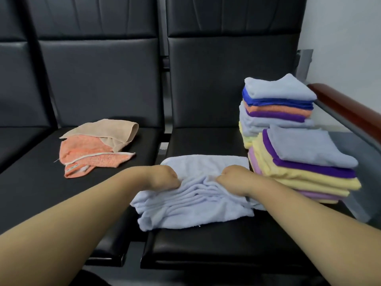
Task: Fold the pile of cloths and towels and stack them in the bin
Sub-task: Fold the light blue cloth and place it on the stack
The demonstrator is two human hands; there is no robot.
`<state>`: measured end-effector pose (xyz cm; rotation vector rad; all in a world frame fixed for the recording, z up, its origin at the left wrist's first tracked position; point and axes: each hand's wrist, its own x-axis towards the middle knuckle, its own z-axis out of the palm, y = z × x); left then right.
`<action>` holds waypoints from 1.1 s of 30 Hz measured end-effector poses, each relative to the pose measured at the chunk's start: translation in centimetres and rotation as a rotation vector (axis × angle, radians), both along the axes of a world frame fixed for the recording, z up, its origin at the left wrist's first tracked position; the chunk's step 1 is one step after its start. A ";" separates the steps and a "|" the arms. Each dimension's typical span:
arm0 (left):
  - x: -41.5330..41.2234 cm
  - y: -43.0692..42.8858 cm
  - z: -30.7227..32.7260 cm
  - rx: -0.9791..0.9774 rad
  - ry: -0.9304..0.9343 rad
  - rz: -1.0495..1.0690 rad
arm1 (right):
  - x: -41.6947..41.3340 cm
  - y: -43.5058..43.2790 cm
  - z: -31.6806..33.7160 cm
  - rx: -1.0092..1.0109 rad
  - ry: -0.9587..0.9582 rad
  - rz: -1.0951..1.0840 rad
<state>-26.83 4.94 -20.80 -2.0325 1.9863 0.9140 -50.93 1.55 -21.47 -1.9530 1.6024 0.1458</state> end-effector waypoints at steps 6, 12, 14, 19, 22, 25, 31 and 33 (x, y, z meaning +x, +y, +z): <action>2.5 1.1 0.3 0.170 0.122 -0.008 | -0.6 2.0 1.3 0.194 -0.025 0.121; 3.1 0.3 -0.2 -0.103 0.285 0.205 | 0.0 0.9 1.8 0.116 -0.321 -0.230; 3.0 0.0 -0.2 -0.196 0.185 0.213 | -0.1 0.2 1.4 -0.009 -0.271 -0.232; 3.4 -0.6 -1.2 -0.284 0.061 0.198 | -0.5 -0.4 0.6 -0.114 -0.183 -0.209; 3.5 -0.9 -2.0 -0.313 0.010 0.182 | -0.3 -0.7 0.6 -0.175 -0.174 -0.190; 3.8 -1.6 -2.2 -0.339 -0.055 0.200 | -0.2 -1.2 0.9 -0.148 -0.209 -0.203; 3.8 -2.7 -2.4 -0.323 -0.132 0.250 | 0.1 -1.9 0.5 -0.234 -0.308 -0.230; 3.9 -3.0 -2.3 -0.355 -0.112 0.286 | 0.0 -2.3 0.2 -0.266 -0.285 -0.227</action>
